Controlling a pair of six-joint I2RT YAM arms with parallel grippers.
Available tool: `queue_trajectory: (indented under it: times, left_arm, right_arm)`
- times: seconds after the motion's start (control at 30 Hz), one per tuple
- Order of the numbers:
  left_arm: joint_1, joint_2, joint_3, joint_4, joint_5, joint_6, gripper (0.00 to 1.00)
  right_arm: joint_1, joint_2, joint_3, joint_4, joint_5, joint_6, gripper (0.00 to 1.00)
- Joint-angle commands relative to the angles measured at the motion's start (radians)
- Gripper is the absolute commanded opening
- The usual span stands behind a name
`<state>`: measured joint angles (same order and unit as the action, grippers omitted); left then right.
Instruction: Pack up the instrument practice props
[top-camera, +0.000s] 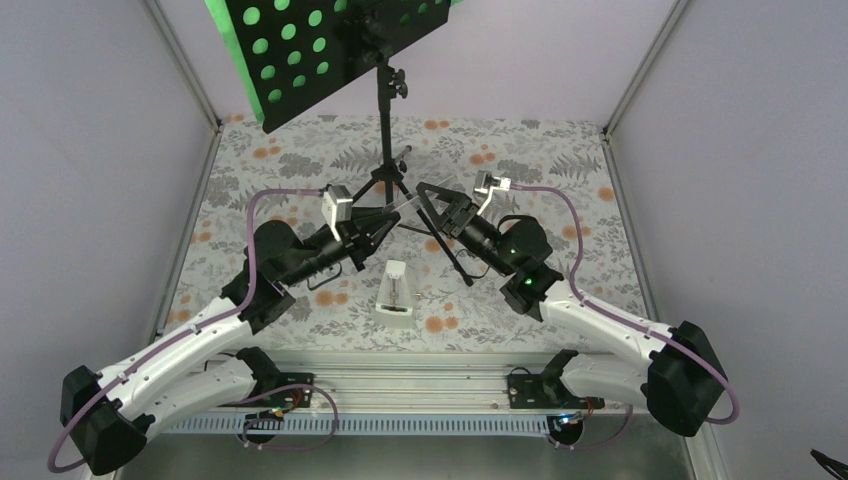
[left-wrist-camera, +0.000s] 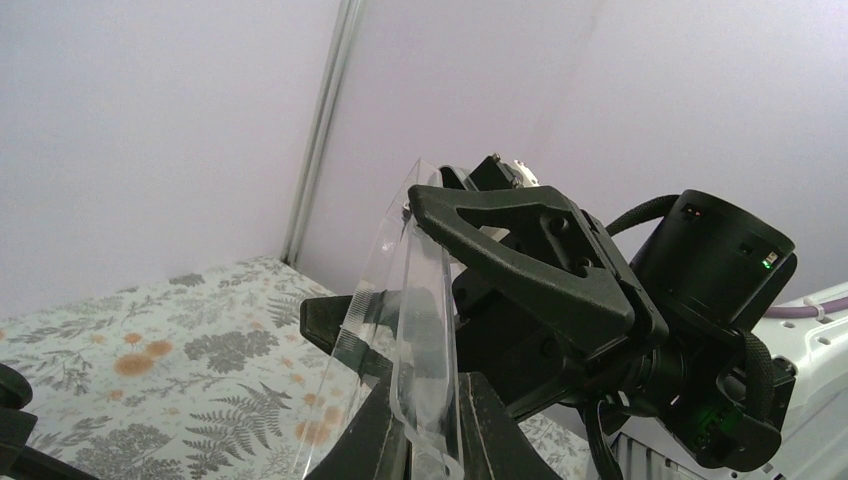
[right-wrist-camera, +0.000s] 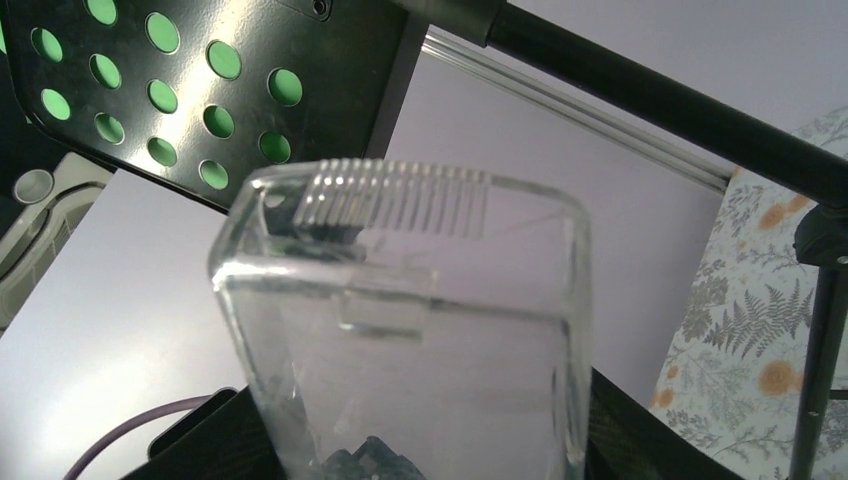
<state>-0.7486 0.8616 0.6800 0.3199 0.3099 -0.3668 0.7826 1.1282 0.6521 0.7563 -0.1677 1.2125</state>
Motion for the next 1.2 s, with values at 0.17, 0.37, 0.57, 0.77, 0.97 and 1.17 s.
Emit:
queue_trajectory:
  times: [0.17, 0.37, 0.57, 0.77, 0.97, 1.17]
  left_arm:
    - [0.002, -0.061, -0.024, -0.1, -0.055, 0.022, 0.83]
    - [0.003, -0.213, -0.145, -0.286, -0.119, 0.003, 0.99]
    - [0.001, -0.321, -0.316, -0.334, -0.123, -0.042, 0.99]
    - [-0.01, -0.413, -0.506, -0.194, -0.075, -0.066, 0.94]
    - [-0.023, -0.456, -0.618, -0.197, -0.142, -0.05, 0.9]
    - [-0.039, -0.373, -0.653, -0.133, -0.103, 0.002, 0.9]
  right_arm:
    - [0.007, -0.082, 0.014, -0.104, 0.136, -0.145, 0.49]
    - [-0.003, -0.275, -0.023, -0.324, 0.267, -0.278, 0.49]
    - [-0.004, -0.433, -0.023, -0.535, 0.387, -0.368, 0.48]
    - [-0.003, -0.5, -0.052, -0.563, 0.428, -0.369, 0.48]
    - [-0.004, -0.491, -0.055, -0.541, 0.418, -0.378, 0.48]
    - [-0.005, -0.486, -0.064, -0.52, 0.422, -0.383, 0.48]
